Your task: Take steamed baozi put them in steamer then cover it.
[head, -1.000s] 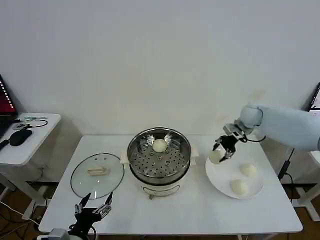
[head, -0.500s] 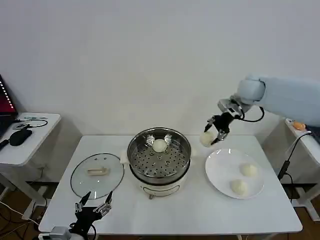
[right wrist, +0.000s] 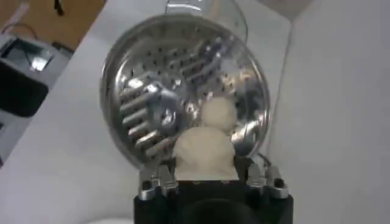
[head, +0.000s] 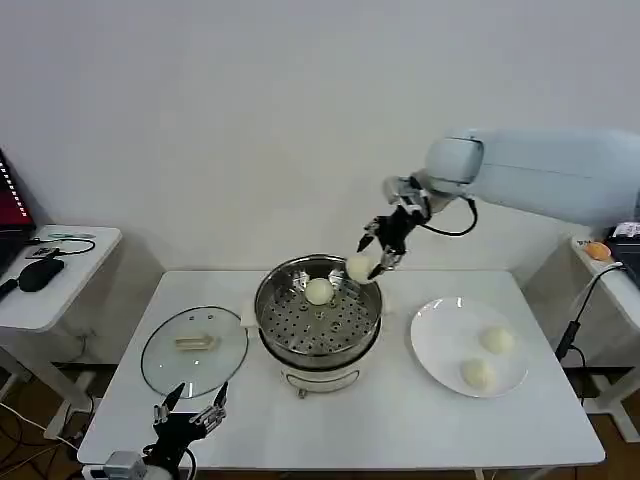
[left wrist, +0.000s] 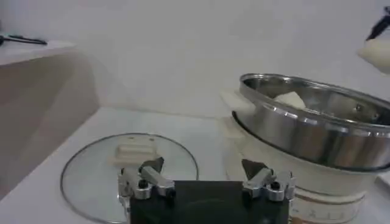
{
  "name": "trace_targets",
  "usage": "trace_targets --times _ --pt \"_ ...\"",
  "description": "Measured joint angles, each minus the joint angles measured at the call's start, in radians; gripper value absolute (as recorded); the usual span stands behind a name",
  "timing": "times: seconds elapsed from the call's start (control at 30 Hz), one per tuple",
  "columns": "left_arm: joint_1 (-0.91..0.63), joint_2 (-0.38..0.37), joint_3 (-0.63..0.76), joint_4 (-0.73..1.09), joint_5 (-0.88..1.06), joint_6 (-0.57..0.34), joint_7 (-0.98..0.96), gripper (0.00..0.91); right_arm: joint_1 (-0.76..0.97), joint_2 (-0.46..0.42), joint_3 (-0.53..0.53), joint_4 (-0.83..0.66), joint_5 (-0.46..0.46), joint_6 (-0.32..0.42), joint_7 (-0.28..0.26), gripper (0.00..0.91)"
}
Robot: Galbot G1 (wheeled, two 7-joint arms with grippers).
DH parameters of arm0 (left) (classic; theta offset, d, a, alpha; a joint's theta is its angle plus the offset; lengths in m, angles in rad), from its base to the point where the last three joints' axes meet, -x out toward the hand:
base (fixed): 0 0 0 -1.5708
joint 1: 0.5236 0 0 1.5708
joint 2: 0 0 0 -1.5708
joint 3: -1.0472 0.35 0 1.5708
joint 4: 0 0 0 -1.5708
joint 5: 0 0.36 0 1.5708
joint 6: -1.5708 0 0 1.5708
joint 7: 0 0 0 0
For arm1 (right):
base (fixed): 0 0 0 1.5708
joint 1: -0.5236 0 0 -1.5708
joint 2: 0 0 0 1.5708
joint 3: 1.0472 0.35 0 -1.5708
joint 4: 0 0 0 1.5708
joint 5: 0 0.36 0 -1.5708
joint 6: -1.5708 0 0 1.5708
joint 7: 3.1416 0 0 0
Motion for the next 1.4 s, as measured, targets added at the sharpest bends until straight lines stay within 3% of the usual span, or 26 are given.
trace_targets --times 0.57,1.4 --pt "0.004 0.011 0.012 -0.015 0.000 0.001 -0.001 0.907 -0.075 0.140 0.019 -0.041 0.084 -0.078 0.058 0.655" --pt "0.001 0.016 0.011 -0.025 -0.004 0.003 -0.002 0.907 -0.227 0.274 0.048 -0.170 0.076 -0.109 0.068 0.655"
